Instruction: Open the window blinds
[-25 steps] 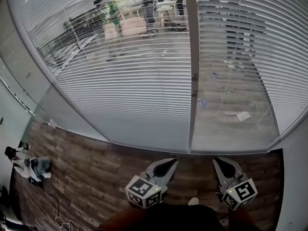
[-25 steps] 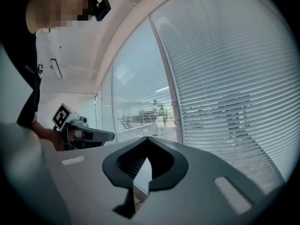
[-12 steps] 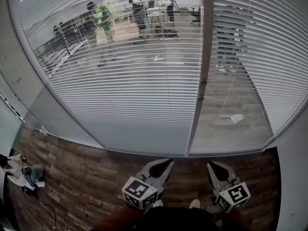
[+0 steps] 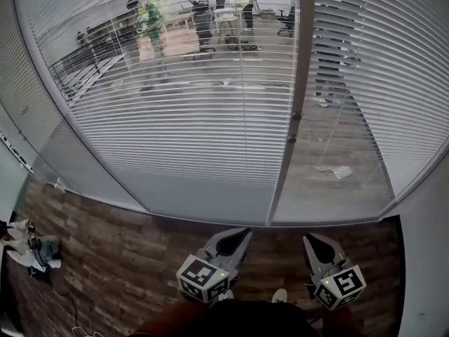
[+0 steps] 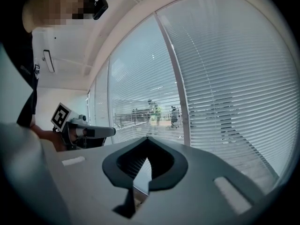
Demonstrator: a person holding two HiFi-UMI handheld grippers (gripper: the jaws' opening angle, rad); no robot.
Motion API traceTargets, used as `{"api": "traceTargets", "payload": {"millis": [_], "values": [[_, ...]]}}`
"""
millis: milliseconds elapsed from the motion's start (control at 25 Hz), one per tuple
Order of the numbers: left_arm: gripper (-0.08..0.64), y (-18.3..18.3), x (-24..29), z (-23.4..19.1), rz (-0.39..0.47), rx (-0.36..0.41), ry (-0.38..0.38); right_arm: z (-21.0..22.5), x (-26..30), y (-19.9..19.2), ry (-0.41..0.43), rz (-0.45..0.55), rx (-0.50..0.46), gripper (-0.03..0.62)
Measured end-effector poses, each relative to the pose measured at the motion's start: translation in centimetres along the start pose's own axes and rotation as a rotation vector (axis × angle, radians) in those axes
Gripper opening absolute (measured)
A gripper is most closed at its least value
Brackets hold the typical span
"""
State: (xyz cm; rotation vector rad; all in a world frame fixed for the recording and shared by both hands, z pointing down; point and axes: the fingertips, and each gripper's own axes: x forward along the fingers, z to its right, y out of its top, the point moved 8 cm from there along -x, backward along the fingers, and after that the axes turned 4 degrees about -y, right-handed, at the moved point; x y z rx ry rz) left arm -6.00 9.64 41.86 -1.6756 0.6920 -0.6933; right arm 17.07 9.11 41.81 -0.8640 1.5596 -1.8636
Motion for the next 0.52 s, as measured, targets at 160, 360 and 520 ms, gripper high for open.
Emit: {"api": "traceTargets", "payload": {"millis": [160, 360, 520], "values": [[0.001, 0.2, -0.1, 0.3, -0.006, 0.001, -0.003, -0.1, -0.1, 0.4, 0.009, -0.001, -0.006, 0.023], [0.002, -0.1, -0.3, 0.5, -0.018, 0.003, -0.013, -0.2, -0.4, 0.6, 0.005, 0.001, -0.016, 0.023], [0.001, -0.4, -0.6, 0.8, -0.022, 0.003, -0.005, -0.4, -0.9, -0.5, -0.006, -0.012, -0.019, 0.023]]}}
